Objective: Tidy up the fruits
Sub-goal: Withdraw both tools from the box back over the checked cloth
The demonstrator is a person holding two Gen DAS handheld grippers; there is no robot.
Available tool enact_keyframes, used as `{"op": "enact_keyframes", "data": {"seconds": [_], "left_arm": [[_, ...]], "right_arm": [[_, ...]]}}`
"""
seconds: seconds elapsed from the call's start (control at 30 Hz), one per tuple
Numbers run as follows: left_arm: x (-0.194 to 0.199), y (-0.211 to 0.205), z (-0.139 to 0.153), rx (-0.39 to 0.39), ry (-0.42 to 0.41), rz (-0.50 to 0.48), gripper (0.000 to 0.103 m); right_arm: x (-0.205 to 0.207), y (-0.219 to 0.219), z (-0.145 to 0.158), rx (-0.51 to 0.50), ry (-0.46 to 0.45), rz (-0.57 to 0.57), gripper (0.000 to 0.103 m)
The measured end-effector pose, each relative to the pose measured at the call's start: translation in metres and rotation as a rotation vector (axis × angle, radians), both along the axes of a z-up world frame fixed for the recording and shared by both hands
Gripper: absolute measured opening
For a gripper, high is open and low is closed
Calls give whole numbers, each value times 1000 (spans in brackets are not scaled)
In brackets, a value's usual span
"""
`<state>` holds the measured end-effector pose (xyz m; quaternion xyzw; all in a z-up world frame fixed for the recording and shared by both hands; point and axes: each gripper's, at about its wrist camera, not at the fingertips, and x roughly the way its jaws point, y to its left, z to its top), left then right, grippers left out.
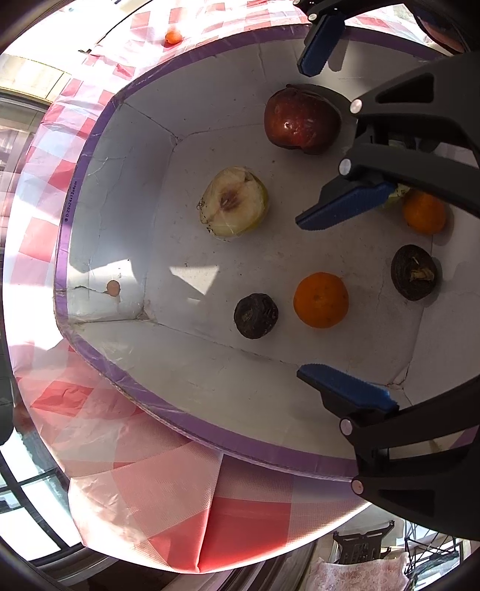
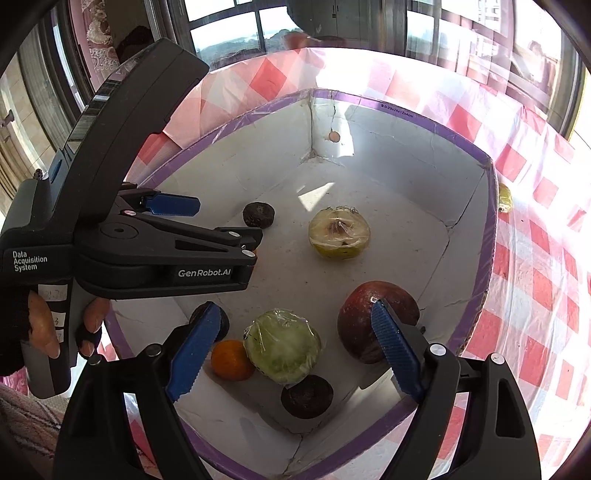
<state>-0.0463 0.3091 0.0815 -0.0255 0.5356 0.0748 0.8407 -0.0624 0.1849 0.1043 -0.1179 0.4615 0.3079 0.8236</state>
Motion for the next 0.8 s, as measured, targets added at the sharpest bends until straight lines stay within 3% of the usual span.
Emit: {"op": "enact_keyframes", "data": {"seconds": [0.3, 0.43, 0.6, 0.8], "left_arm": [[2, -4, -8, 44, 34, 4, 76], [4, -3, -9, 40, 45, 23, 78], [8, 1, -8, 22, 52, 53, 78], [19, -10, 3, 77, 54, 134, 87]], "right_arm": [[-2, -8, 4, 63, -1, 32, 82], [-5, -21, 13, 137, 15, 32, 86], [3, -71, 29, 267, 9, -76, 86], [24, -157, 16, 267, 62, -318, 86]]}}
